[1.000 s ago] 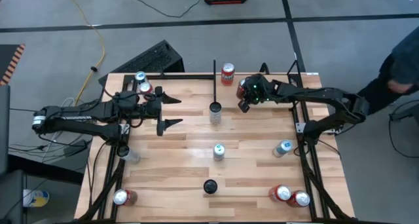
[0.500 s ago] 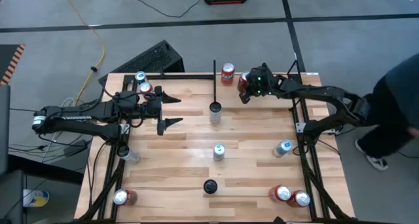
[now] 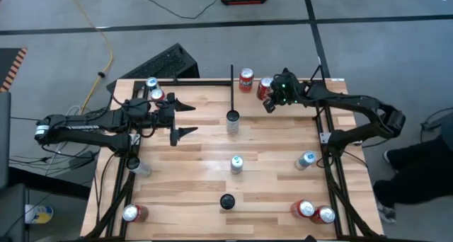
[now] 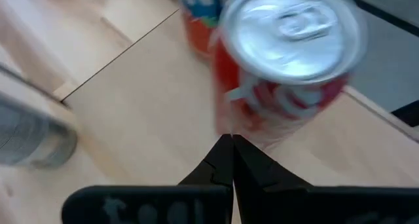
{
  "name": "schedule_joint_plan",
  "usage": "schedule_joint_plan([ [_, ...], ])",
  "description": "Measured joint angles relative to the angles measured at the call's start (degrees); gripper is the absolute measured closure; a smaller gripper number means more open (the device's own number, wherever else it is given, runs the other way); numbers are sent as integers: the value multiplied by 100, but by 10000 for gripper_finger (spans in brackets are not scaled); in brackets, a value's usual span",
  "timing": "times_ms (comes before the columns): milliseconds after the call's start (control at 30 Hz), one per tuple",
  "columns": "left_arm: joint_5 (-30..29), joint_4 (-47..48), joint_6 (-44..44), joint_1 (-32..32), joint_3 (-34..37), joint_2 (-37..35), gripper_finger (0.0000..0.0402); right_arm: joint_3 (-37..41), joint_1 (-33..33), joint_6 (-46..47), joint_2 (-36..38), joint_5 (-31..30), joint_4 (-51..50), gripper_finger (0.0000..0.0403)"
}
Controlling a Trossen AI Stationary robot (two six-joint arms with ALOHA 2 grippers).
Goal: Place canned beverage on shelf
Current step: Put the top red-white soda can on the shelf
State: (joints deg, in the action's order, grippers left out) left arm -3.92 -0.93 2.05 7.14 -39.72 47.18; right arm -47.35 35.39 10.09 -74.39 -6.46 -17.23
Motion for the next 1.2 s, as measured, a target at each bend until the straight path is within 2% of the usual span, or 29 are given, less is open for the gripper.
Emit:
schedule_joint_plan([
  [533,0,0,-147,0,0,2,47,0,151,2,0,22,582,378],
  [733,2,9,-187,0,0,2,47,0,-96,163,2,159,511,378],
  [800,2,9,-187,0,0,2,47,0,-239,290,-37,26,677,378],
  [1000,2,7,-189,0,-2,2,47,-7,-563,593,-153,-917,1066,378],
  [1200,2,7,-189,0,-2,2,47,-15,-609,666,-368,-1001,1429,378],
])
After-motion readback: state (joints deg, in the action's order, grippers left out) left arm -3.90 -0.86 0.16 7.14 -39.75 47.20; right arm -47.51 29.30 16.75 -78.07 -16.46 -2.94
